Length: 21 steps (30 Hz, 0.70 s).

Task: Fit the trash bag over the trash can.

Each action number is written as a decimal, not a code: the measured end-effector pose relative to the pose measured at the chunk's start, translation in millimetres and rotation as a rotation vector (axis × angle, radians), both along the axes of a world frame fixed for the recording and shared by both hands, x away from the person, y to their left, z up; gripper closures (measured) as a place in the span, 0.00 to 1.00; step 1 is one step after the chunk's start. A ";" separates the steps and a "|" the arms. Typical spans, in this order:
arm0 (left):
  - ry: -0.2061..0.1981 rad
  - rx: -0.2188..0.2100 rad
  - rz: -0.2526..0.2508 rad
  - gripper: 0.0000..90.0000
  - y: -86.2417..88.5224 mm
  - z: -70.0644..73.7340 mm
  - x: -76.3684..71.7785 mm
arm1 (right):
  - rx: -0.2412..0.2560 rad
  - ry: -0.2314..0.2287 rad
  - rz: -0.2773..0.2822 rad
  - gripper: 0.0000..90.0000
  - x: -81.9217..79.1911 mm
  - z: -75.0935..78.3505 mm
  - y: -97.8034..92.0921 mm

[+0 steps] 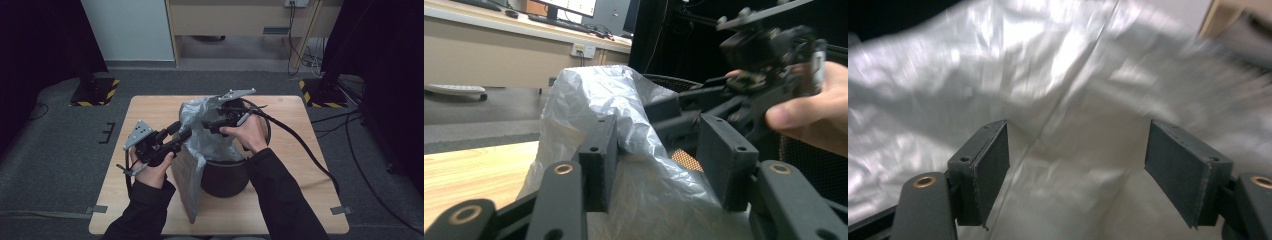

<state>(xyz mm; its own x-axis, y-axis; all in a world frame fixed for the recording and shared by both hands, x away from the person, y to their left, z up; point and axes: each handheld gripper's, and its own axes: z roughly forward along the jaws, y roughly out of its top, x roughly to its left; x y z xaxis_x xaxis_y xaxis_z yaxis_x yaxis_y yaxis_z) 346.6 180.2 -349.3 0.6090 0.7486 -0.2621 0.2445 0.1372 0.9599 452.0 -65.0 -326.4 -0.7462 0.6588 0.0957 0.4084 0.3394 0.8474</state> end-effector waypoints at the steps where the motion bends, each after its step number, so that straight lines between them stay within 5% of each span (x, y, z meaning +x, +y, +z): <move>1: 0.001 -0.004 0.002 0.60 0.8 0.2 -0.2 | 0.014 -0.024 -0.008 0.29 -0.1 2.0 -1.5; 12: -0.027 0.017 0.067 0.82 1.6 3.5 -7.7 | 0.189 -0.203 -0.074 0.33 -4.3 23.2 -15.4; 21: -0.065 0.001 -0.016 0.97 -5.5 8.8 -9.0 | 0.322 -0.295 -0.090 0.37 -12.6 50.0 -41.7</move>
